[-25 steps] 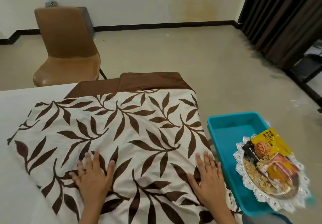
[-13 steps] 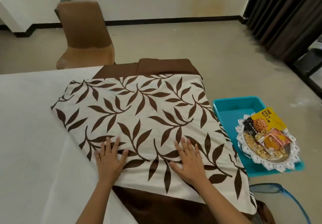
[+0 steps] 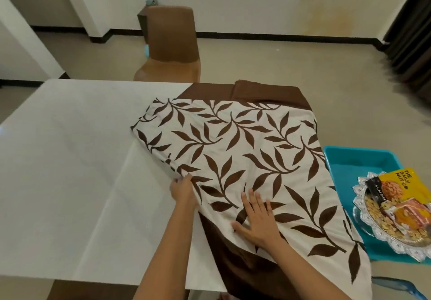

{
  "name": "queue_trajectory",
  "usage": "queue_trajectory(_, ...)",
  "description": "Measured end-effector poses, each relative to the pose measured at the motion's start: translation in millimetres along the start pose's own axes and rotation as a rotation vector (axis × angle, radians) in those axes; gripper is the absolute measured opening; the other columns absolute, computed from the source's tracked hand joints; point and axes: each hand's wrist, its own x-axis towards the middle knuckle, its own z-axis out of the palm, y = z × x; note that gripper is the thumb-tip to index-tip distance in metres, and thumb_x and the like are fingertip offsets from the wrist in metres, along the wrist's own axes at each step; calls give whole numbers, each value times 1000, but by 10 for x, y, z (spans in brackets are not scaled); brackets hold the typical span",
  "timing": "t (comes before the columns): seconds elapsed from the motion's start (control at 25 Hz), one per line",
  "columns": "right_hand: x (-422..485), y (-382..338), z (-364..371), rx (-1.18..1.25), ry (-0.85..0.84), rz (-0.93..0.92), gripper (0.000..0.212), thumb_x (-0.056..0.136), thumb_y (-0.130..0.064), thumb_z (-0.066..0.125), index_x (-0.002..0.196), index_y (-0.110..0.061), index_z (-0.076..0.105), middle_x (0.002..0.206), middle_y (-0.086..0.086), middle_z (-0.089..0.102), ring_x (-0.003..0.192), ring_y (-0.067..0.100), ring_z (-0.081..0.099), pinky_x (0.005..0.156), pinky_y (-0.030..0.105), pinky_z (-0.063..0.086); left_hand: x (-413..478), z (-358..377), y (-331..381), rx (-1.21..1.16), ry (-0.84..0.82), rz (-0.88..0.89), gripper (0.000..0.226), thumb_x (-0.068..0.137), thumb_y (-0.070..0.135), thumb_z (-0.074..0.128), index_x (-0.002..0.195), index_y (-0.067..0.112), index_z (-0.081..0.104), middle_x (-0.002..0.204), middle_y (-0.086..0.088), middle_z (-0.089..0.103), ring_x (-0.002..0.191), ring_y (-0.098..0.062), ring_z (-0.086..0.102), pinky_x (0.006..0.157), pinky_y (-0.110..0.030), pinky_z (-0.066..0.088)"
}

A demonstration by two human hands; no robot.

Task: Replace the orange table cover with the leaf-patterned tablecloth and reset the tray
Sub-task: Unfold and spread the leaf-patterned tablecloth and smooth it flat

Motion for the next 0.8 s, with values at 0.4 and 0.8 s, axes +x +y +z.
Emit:
queue_trajectory(0.4, 375, 300, -1069, 1041, 303, 371, 64, 81, -42, 72, 134, -18, 45, 121, -5, 51, 112, 15, 50, 94, 33, 43, -935, 768, -474, 1029, -1147, 594, 33, 93, 13, 52, 125, 20, 61, 114, -1, 67, 97, -10, 63, 91, -29, 52)
queue_trajectory(0.8, 515, 795, -861, 373, 592, 246, 50, 86, -19, 62, 133, -12, 47, 134, 11, 49, 128, 27, 43, 104, 36, 38, -147, 397, -587, 1246, -190, 592, 72, 85, 48, 64, 145, 22, 34, 156, -10, 22, 141, -31, 20, 114, -43, 22)
